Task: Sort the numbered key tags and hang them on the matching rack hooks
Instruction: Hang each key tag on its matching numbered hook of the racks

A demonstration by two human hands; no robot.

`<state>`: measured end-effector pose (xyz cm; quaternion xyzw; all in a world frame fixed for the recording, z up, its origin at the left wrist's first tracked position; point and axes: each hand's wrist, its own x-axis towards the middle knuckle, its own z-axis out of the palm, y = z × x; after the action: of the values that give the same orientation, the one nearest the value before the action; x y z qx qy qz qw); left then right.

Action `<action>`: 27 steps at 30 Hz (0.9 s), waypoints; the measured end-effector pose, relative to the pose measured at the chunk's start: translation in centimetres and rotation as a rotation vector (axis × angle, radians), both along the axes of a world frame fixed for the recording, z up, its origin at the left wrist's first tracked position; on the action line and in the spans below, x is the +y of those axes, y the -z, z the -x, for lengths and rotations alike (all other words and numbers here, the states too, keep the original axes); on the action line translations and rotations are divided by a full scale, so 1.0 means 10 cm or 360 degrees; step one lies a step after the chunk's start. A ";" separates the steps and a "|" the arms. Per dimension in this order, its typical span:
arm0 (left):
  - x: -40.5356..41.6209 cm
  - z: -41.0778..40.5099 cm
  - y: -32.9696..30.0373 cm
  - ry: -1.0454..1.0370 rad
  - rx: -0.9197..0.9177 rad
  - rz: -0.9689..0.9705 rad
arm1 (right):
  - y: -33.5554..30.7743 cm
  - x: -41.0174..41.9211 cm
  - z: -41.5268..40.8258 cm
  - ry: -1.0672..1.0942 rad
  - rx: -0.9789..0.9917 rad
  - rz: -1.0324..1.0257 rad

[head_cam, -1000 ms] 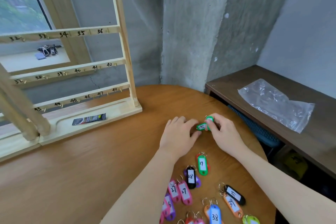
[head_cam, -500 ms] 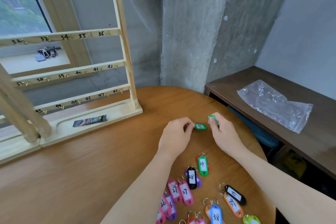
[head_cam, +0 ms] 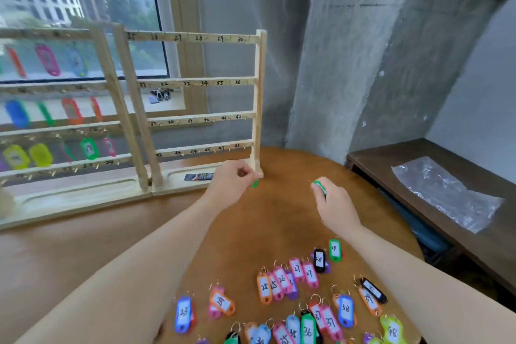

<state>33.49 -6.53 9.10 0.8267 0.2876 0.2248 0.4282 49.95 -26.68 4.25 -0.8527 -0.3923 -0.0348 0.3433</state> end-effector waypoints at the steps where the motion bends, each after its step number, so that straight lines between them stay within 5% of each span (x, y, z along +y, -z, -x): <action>1: 0.10 0.19 -0.07 -0.0053 0.0018 -0.0056 | -0.04 0.11 0.12 -0.0039 0.0023 -0.0015; 14: 0.89 2.67 -0.32 -0.0698 -0.0049 -0.0208 | -0.33 1.43 2.18 -0.0763 0.0232 0.0019; 27: 1.58 3.56 0.08 -0.1055 -0.0367 0.0091 | -0.33 2.29 3.45 -0.1085 0.0330 0.0122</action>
<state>-2.14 9.23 8.31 0.6453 0.4962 0.4352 0.3846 15.45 -3.80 7.51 -0.6840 -0.6183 0.1832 0.3410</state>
